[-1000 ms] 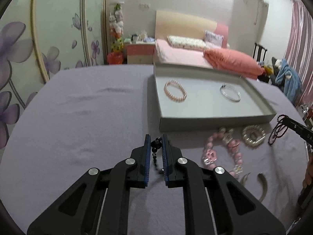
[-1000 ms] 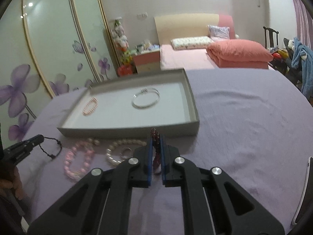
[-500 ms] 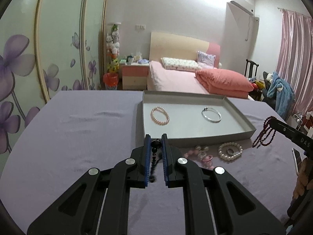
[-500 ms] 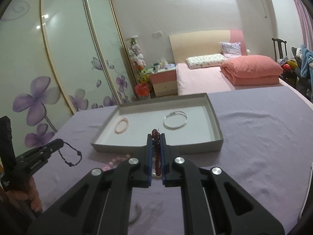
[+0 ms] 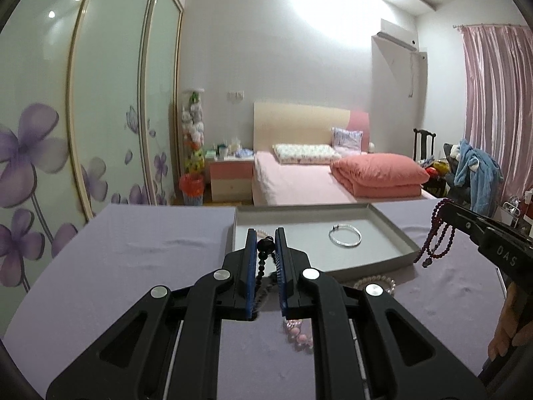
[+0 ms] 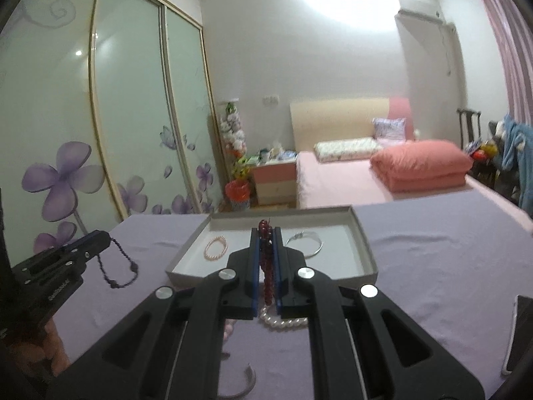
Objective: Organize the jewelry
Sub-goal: 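Lift and carry the black bracelet and red necklace over the gray tray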
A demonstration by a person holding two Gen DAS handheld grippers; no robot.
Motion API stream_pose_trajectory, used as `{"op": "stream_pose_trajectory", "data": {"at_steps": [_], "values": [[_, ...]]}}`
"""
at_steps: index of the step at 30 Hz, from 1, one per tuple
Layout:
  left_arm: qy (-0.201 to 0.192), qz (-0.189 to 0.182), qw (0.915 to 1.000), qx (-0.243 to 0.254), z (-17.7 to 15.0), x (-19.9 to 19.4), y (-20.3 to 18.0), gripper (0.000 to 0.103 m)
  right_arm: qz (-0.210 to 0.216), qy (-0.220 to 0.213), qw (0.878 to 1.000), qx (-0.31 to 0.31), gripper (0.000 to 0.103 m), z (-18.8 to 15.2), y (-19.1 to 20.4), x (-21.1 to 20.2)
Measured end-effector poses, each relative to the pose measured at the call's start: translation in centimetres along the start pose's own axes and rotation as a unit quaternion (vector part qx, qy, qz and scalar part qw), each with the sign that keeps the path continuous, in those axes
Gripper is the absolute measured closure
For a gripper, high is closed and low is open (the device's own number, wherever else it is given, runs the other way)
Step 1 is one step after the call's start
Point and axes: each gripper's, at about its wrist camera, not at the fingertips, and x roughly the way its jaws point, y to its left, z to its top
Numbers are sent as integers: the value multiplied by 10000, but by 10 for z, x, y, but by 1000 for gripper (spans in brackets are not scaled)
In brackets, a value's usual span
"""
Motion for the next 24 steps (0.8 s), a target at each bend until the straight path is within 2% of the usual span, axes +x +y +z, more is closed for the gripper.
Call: {"op": "stream_pose_trajectory", "data": {"at_steps": [12, 24], "values": [[-311, 93, 9995, -12, -1, -7, -7, 91, -534, -824, 9940, -479, 95, 0, 21, -23], [-311, 176, 9994, 4, -1, -4, -11, 91, -688, -865, 9928, -464, 95, 0, 17, -21]]}}
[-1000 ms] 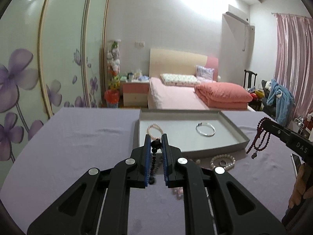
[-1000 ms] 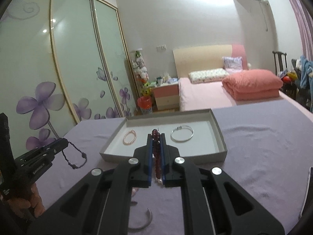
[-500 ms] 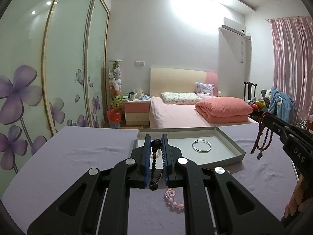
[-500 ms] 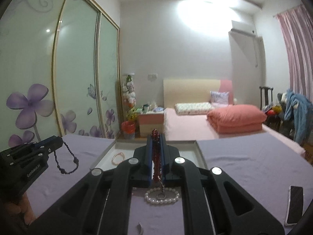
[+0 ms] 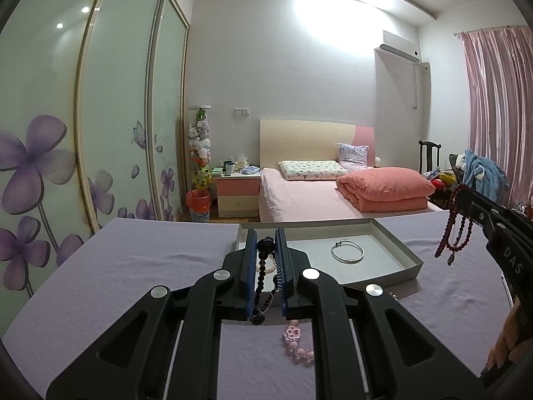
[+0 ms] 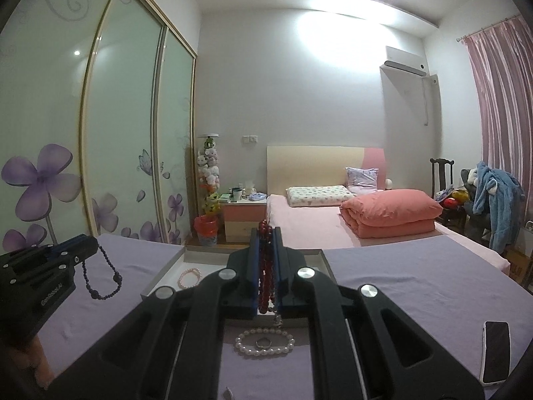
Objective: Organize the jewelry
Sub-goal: 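Lift and carry the black bracelet and red necklace over the gray tray, then open the right tool to drop the red necklace while the left tool releases the black bracelet into the tray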
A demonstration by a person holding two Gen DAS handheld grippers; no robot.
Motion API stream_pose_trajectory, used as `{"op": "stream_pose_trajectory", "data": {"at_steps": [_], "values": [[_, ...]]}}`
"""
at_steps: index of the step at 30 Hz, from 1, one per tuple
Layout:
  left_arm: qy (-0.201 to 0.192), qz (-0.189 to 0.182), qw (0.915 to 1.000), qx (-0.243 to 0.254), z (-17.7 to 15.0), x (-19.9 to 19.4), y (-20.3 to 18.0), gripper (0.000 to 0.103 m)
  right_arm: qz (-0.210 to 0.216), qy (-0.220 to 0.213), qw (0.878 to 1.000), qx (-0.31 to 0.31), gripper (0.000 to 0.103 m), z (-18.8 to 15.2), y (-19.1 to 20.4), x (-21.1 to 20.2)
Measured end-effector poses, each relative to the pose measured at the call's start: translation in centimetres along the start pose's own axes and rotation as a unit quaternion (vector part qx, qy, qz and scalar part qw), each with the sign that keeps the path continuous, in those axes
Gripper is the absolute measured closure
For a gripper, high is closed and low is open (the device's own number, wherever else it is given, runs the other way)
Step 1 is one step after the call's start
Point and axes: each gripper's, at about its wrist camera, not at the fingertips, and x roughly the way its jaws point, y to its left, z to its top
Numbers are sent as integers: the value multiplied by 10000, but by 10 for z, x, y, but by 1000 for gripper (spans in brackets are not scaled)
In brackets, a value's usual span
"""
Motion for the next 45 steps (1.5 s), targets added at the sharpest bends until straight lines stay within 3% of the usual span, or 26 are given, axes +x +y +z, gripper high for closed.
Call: {"op": "stream_pose_trajectory", "data": {"at_steps": [9, 20, 34, 45], "values": [[88, -22, 9999, 79, 9, 29, -4, 91, -136, -32, 9999, -19, 95, 6, 2, 29], [516, -83, 9986, -94, 12, 88, 0, 91, -110, 405, 9989, 219, 95, 5, -14, 93], [1025, -282, 9943, -40, 9, 140, -4, 91, 155, 1267, 9909, 432, 95, -12, -15, 168], [1578, -521, 9861, -43, 0, 181, -5, 91, 334, 2203, 9721, 732, 92, -35, -22, 229]]}}
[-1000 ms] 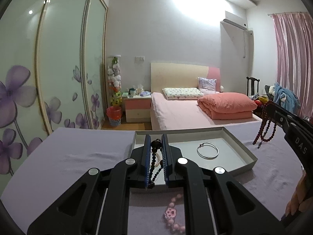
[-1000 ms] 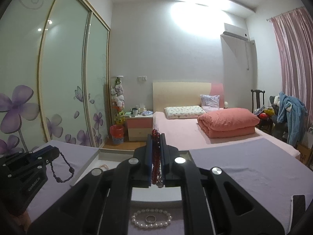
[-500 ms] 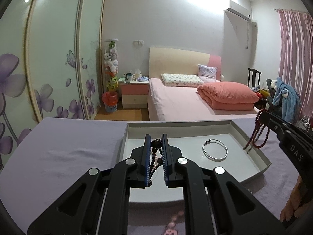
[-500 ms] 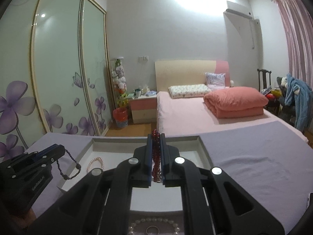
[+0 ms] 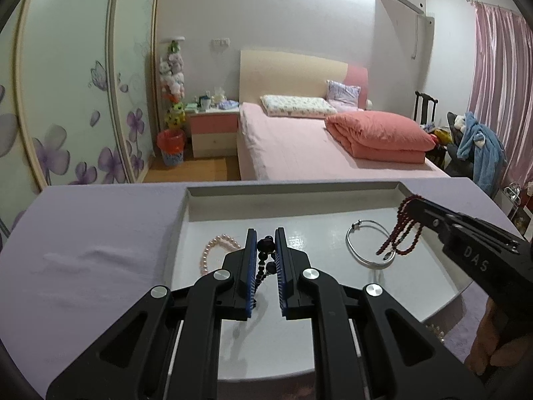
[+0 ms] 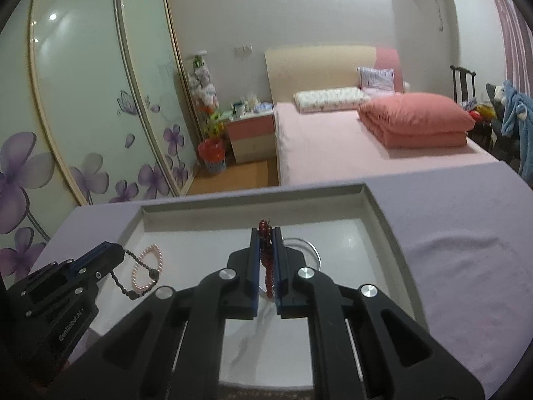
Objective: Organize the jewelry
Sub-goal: 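Open the right tool to drop the red necklace while the left tool releases the black bracelet into the tray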
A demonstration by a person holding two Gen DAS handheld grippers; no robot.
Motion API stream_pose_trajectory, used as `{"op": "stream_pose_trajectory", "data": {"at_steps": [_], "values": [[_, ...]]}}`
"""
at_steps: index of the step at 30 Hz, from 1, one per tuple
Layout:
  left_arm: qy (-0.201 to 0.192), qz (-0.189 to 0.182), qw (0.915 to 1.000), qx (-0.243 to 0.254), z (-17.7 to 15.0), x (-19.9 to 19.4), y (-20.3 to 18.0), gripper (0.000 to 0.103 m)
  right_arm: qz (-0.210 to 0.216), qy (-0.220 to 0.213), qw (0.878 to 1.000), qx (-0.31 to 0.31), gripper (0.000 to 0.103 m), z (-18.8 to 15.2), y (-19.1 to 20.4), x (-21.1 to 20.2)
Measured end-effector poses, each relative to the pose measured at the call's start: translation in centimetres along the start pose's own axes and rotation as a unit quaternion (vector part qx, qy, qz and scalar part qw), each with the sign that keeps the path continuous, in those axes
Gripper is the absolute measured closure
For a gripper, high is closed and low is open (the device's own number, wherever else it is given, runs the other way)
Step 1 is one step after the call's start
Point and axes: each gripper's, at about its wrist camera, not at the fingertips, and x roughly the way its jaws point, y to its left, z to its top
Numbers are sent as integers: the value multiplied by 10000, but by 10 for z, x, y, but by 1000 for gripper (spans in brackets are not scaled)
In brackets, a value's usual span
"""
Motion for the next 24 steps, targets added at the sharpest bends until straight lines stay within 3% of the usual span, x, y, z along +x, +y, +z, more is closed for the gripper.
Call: {"op": "stream_pose_trajectory", "data": {"at_steps": [2, 3, 5, 17, 24], "values": [[94, -61, 9999, -25, 0, 5, -2, 91, 32, 101, 9999, 24, 87, -1, -1, 4], [118, -72, 9999, -59, 0, 7, -1, 91, 53, 142, 9999, 41, 74, -2, -1, 5], [181, -134, 9996, -145, 0, 9, 2, 91, 22, 101, 9999, 71, 65, -2, -3, 3], [79, -149, 9975, -681, 10, -15, 36, 90, -54, -80, 9997, 244, 65, -4, -23, -27], [42, -105, 9980, -630, 4, -36, 37, 89, -85, -157, 9996, 215, 65, -11, -29, -56]]}}
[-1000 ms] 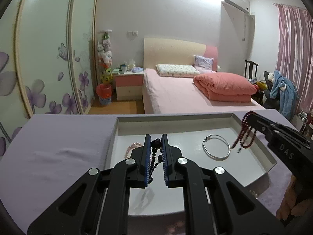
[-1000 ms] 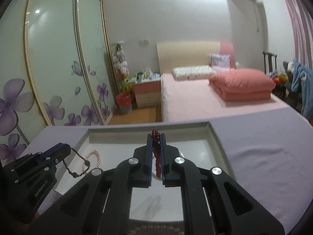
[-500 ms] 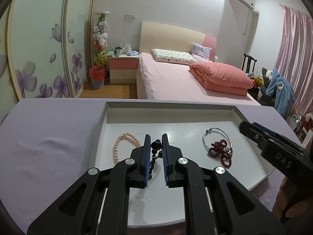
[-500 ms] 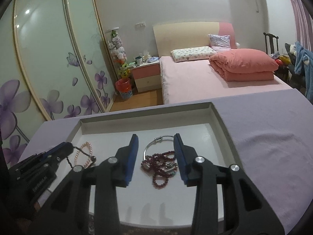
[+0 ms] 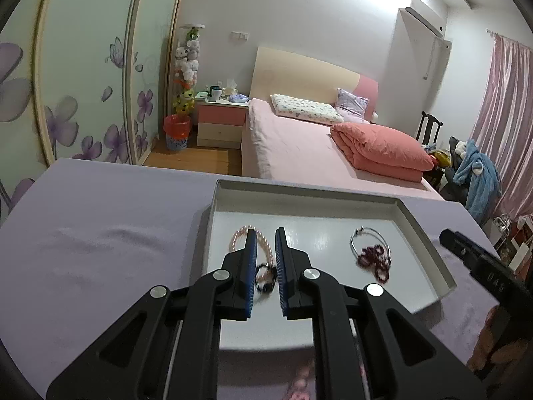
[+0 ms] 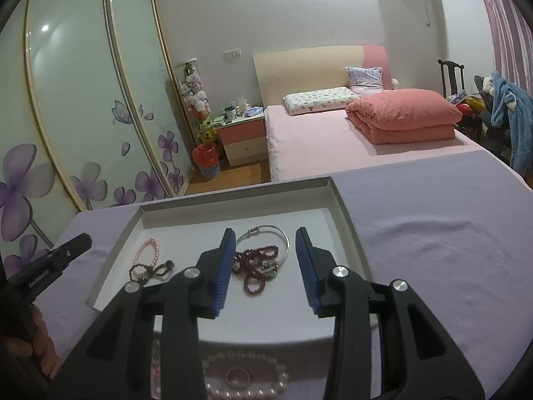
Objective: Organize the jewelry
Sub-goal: 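Open the right tool to drop the red necklace while the left tool releases the black bracelet into the tray, then withdraw the left tool from the tray while the right tool moves over the silver cuff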
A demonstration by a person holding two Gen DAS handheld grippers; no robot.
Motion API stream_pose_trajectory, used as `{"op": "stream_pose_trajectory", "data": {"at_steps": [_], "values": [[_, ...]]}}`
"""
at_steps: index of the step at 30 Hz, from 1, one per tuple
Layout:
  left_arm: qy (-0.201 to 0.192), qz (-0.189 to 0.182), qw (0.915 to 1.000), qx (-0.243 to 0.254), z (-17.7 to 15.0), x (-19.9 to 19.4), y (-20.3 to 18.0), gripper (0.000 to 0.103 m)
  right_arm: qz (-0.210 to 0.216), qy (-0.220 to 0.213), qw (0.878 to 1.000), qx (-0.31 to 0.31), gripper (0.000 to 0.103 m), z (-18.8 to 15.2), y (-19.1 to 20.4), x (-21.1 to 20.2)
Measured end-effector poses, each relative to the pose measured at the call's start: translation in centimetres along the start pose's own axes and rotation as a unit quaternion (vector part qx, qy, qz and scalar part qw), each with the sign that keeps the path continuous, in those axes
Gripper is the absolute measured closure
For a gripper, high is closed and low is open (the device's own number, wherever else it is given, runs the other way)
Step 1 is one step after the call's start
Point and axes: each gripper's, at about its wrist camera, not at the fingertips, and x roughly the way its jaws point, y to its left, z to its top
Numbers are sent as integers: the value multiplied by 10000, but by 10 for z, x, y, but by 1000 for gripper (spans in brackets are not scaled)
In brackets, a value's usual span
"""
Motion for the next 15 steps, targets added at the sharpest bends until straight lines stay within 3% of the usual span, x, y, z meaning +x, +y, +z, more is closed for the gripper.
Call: {"op": "stream_pose_trajectory", "data": {"at_steps": [3, 10, 15], "values": [[6, 37, 10000, 32, -7, -9, 0, 76, -23, -10, 10000, -22, 65, -4, -3, -12], [159, -17, 9998, 120, -24, -21, -3, 75, -45, 149, 9998, -79, 65, -20, -7, -28], [269, -37, 9995, 129, -36, -25, 0, 72, 161, 494, 9985, -152, 65, -41, -6, -38]]}}
